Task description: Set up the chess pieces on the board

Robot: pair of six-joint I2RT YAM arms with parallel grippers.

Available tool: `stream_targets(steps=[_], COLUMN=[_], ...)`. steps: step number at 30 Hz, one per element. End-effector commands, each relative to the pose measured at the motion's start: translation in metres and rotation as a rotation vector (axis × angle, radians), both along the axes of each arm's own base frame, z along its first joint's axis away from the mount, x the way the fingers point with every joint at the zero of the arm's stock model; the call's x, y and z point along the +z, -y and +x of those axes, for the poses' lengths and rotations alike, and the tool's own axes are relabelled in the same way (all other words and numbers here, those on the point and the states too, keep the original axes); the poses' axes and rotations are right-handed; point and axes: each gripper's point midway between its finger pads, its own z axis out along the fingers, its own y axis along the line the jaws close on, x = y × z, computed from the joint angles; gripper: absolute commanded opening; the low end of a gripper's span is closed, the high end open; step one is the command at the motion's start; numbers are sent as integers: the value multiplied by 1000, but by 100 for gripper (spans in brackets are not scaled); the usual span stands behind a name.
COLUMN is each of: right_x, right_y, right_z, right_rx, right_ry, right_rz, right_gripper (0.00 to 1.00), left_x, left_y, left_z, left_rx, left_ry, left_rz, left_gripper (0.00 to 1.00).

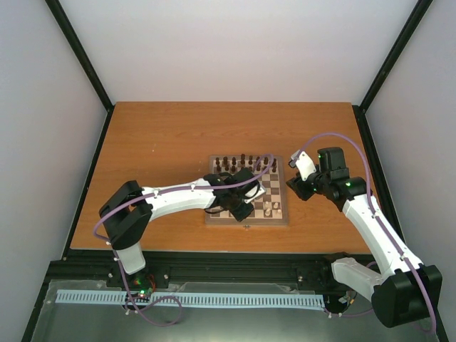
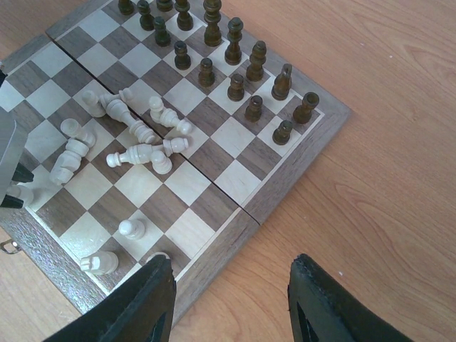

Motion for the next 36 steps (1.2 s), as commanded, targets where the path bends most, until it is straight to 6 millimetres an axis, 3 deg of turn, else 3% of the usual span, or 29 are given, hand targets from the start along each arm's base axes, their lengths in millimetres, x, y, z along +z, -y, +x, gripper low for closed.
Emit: stream_targets(steps=[1,11,21,36], right_x=[-2,-4,-5,-6], right_y=[2,1,2,1], right_z=[2,2,3,2], right_rx=[-9,-6,-6,-2], right_ry=[0,-6,-12,-17], right_rz=[0,-1,-3,-2], right_gripper=[46,46,46,46], left_x=[9,4,9,3], left_y=[13,11,12,-1], left_z=[6,6,9,11], left_rx=[-18,-19,-20,2], left_ry=[38,36,46,55], left_rz=[-15,3,10,82], left_gripper=[19,20,28,27])
